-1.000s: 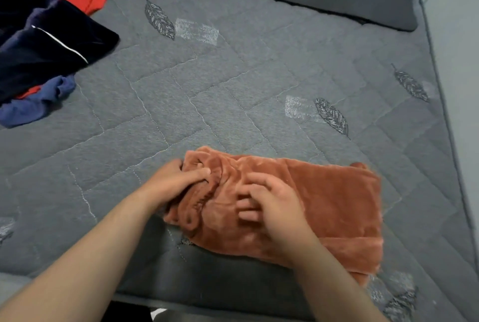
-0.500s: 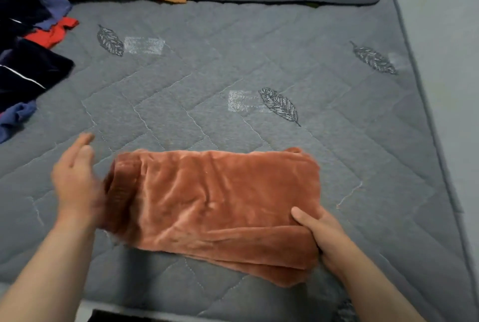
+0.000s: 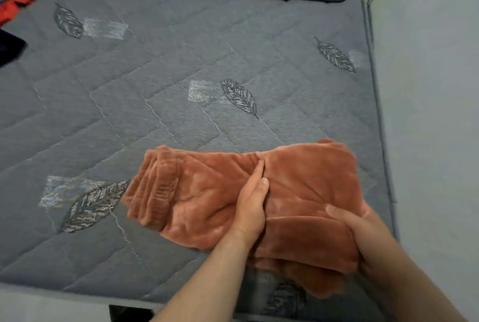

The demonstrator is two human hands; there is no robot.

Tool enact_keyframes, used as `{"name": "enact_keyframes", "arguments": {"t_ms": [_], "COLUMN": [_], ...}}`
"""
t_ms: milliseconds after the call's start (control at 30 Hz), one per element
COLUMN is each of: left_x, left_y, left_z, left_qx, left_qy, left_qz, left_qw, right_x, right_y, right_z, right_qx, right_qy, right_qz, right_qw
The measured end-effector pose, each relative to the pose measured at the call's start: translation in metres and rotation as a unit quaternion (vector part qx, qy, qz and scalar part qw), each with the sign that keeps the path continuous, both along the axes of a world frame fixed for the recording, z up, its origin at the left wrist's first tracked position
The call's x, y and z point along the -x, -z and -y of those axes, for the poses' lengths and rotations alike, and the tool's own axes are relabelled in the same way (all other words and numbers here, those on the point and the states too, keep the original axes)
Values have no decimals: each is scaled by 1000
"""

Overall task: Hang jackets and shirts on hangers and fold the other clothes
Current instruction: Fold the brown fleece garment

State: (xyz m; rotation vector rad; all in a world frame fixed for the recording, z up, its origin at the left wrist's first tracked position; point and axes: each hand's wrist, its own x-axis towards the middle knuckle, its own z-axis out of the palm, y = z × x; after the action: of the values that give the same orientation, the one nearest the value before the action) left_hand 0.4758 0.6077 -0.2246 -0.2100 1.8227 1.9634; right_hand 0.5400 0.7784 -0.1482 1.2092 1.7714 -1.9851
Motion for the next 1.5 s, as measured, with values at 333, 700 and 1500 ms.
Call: {"name": "enact_keyframes", "arguments": {"t_ms": [333, 700, 1500], "left_x": [15, 7, 44], "left_y": [-66, -65, 11], "left_z": [125, 238, 191], "left_qx": [-235, 151, 488], "left_qy": [-80, 15, 299], "left_qz": [293, 24, -321], "left_qw": [923, 988, 755], "right_x": [47, 41, 44], "right_y": [-50, -13, 89], "right_z": [165, 208, 171], "right_qx": [-76, -247, -512], "right_qy": [-284, -301, -377], "right_qz": [-164, -211, -98], "right_qw": [942, 897, 765]}}
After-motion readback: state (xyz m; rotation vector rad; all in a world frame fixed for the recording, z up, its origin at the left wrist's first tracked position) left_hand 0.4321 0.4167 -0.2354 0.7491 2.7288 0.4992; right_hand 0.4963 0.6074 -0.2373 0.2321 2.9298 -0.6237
